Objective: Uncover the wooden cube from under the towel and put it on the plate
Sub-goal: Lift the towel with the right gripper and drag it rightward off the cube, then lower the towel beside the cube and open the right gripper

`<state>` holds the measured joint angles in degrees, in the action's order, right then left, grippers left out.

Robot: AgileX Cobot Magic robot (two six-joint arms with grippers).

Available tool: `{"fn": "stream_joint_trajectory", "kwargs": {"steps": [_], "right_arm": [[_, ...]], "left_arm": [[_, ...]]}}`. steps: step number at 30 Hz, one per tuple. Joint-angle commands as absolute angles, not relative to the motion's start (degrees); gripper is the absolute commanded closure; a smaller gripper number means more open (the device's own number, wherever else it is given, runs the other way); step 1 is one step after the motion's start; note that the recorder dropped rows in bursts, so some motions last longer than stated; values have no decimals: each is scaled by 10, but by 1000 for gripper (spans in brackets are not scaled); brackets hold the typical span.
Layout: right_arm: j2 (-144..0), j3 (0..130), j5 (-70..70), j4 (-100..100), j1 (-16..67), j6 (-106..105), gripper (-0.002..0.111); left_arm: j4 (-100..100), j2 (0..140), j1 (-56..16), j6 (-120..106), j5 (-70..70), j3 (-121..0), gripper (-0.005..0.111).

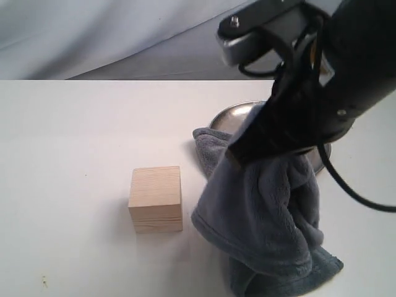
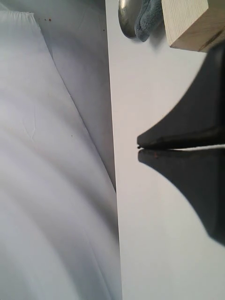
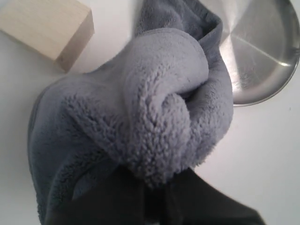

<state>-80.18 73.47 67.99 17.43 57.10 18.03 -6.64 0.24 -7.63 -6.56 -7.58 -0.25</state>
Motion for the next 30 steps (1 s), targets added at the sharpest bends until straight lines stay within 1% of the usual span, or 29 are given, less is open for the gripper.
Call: {"fn": "stream_joint_trajectory", "kwargs": {"steps": [1,14,17,30], "right_arm": [[-795,671,618,169,573,198,108],[-795,537,484,171,572,238,108],[-809,530,476,171,572,243,108],[-1017,531,421,169,572,243,108]], "left_arm": [[-67,0,-79,-64,-76,0,107],[-67,0,-79,-64,-76,0,107],[-67,0,-79,-64,-76,0,107],[-67,0,-79,-64,-76,0,107]]}}
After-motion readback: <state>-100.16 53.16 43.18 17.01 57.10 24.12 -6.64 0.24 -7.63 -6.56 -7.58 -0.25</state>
